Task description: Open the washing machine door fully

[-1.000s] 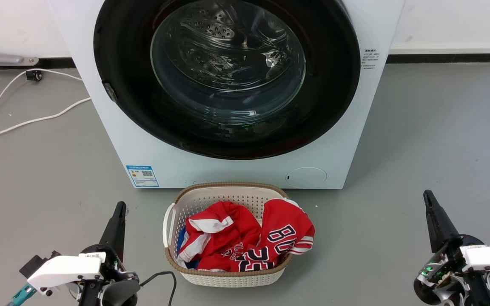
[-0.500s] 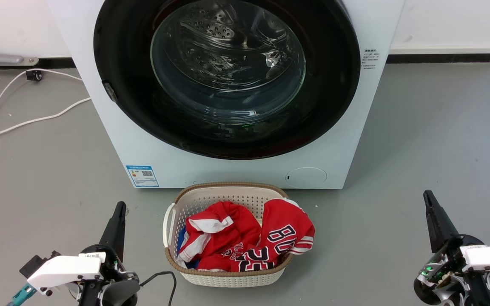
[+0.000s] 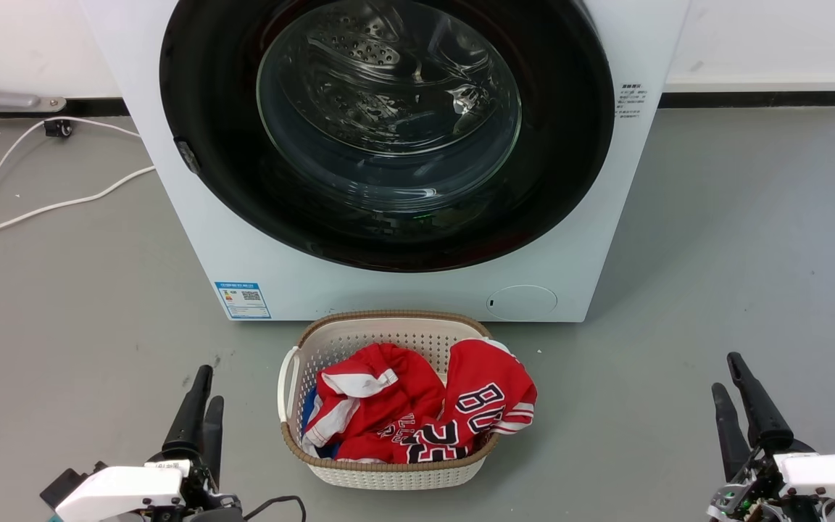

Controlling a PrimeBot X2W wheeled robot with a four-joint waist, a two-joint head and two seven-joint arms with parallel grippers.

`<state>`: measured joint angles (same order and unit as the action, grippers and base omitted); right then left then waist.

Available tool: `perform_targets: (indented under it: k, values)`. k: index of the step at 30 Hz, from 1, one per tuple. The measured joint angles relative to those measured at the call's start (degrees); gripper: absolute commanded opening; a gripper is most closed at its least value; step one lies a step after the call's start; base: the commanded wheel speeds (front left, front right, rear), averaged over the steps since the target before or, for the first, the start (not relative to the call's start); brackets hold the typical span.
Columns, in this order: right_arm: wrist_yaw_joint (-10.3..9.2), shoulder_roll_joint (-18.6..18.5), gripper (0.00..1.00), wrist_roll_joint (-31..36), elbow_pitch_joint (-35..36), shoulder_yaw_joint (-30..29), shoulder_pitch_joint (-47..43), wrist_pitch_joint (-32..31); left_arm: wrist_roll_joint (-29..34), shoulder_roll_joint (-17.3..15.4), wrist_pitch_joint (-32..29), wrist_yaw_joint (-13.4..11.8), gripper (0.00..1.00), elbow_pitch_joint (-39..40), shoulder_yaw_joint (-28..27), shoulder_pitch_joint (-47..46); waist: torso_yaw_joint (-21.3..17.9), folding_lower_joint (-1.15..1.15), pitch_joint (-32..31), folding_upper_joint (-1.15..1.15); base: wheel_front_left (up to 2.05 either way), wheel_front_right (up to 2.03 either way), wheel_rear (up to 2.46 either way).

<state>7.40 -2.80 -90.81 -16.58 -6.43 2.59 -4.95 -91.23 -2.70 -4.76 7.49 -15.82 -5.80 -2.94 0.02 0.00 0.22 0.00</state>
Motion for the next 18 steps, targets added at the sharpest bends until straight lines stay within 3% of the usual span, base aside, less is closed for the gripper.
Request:
perform_targets:
  k: [6, 18]
  values:
    - [0.0, 0.0, 1.0, 4.9, 1.1, -0.9, -0.3, 1.7, 4.7, 0.0, 1.5, -0.2, 1.0, 1.5, -0.3, 0.0, 0.1, 0.0, 0.1, 0.0, 0.0, 0.0, 0.0]
    - [0.0, 0.0, 1.0, 20.5, 6.7, 0.3, -1.7, 4.7, 20.2, 0.0, 4.5, -4.2, 1.0, 6.8, 2.0, 0.4, 0.2, 0.0, 0.1, 0.0, 0.0, 0.0, 0.0]
